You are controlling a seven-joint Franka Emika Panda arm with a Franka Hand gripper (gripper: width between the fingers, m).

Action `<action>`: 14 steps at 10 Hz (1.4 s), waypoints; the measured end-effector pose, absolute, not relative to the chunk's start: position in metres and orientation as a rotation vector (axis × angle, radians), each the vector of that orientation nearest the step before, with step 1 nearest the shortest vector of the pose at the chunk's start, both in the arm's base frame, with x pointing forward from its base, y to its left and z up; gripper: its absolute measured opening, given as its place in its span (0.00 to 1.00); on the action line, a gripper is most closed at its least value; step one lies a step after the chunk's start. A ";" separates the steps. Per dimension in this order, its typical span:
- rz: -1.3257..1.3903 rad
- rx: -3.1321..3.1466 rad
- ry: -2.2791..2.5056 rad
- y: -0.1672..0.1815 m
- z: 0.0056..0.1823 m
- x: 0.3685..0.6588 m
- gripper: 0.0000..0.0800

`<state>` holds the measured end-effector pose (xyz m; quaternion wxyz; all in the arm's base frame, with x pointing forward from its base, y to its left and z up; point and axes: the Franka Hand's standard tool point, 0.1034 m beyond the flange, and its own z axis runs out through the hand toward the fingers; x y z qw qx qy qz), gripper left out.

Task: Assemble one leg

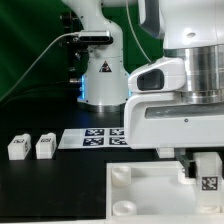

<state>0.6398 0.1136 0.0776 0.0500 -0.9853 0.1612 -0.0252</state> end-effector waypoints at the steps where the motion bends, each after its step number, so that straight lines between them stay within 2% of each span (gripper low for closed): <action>1: -0.069 -2.973 0.633 0.112 0.077 0.640 0.36; 3: -0.051 -2.890 0.920 0.110 0.077 0.639 0.36; 6: -0.029 -2.371 1.787 0.105 0.075 0.630 0.36; 9: 0.046 -2.060 2.112 0.109 0.075 0.628 0.37; 12: 0.041 -2.108 2.064 0.112 0.075 0.627 0.37; 13: 0.042 -2.112 2.060 0.114 0.074 0.627 0.62; 14: 0.019 -2.264 1.900 0.118 0.071 0.626 0.62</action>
Offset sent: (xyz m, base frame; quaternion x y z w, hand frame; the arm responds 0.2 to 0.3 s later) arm 0.0042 -0.0017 0.0018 0.0288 0.0290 0.3258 0.9446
